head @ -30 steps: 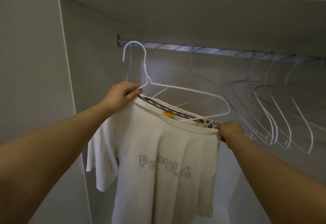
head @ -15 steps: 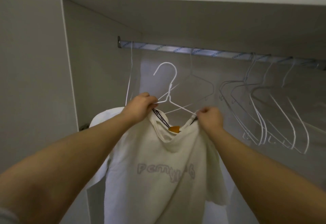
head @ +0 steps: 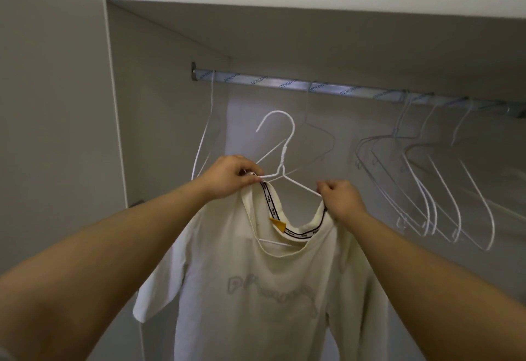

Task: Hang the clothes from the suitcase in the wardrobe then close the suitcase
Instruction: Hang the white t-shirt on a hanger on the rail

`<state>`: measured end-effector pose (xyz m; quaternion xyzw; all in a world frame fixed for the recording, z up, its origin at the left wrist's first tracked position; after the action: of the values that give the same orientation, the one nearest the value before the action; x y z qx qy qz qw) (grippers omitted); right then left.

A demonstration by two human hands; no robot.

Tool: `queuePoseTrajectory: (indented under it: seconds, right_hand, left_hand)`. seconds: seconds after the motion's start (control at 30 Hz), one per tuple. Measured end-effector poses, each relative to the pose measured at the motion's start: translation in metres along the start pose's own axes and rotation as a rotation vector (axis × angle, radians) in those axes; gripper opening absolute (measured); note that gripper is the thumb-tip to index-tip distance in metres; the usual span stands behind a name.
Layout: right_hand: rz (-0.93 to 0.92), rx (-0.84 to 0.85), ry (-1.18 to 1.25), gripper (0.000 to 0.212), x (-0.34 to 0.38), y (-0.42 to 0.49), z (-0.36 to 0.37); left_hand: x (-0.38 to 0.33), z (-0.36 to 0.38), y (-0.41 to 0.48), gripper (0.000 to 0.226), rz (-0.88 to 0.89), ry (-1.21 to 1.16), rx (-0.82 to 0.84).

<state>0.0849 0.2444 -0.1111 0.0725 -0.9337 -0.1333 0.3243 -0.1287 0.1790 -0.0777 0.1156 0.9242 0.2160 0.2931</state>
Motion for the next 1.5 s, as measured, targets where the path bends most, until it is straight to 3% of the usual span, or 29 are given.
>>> queuePoseTrajectory:
  seconds: [0.1,0.23,0.3,0.47,0.57,0.63,0.7,0.87,1.0,1.07,1.13,1.27,1.37,1.5]
  right_hand:
    - [0.078,-0.047,0.023,0.03,-0.014,0.0,-0.006]
    - [0.158,-0.111,0.105,0.032,-0.026,0.003,-0.012]
    - [0.175,-0.113,0.138,0.035,-0.022,0.004,-0.009]
    - [0.206,-0.138,0.233,0.023,-0.025,0.005,-0.011]
    - [0.215,-0.152,0.271,0.029,-0.025,0.004,-0.014]
    - [0.195,-0.186,0.272,0.027,-0.022,0.004,-0.018]
    - [0.14,-0.257,0.212,0.019,-0.016,0.0,-0.027]
    - [-0.148,-0.416,-0.287,0.034,0.009,-0.01,-0.039]
    - [-0.108,-0.434,-0.152,0.035,0.003,-0.009,-0.045]
    - [-0.09,-0.372,-0.21,0.037,0.002,-0.008,-0.041]
    - [-0.136,-0.208,-0.256,0.041,0.003,-0.006,-0.03]
    - [-0.099,-0.063,-0.166,0.051,-0.002,-0.008,-0.024]
    - [0.001,0.007,-0.139,0.058,-0.013,-0.008,-0.016]
    - [0.141,0.083,-0.117,0.053,-0.038,-0.009,-0.004]
  left_hand:
    - [0.012,-0.014,0.0,0.019,-0.118,0.005,-0.07]
    - [0.02,-0.028,-0.004,0.024,-0.228,0.447,-0.177]
    - [0.01,-0.022,-0.003,0.022,-0.223,0.523,-0.188]
    - [0.009,-0.014,0.011,0.023,-0.214,0.177,-0.12]
    - [0.009,0.004,0.012,0.03,-0.175,0.244,0.127]
    - [0.011,0.009,0.012,0.026,-0.163,0.225,0.167]
    - [0.011,0.005,0.014,0.025,-0.139,0.168,0.085]
    - [0.006,-0.002,0.019,0.024,-0.12,0.11,-0.045]
    - [0.006,-0.01,0.018,0.022,-0.106,0.049,-0.141]
    - [0.005,-0.013,0.018,0.021,-0.089,0.005,-0.162]
    - [0.007,-0.012,0.016,0.017,-0.089,-0.088,-0.152]
    - [0.019,-0.002,0.011,0.003,-0.161,-0.277,-0.1]
    - [0.023,0.013,0.009,0.005,-0.221,-0.199,0.024]
    - [0.021,0.037,0.01,0.017,-0.239,0.008,0.222]
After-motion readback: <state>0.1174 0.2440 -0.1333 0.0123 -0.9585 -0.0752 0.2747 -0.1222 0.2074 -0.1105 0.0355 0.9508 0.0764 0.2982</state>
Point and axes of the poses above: each hand's wrist, its own y-axis towards the middle knuckle, its own z-axis out of the palm, x = y × z, the point moved 7 cm from there along y, towards the middle knuckle, and after that the axes turned 4 degrees about -y, right-handed, at the moved point
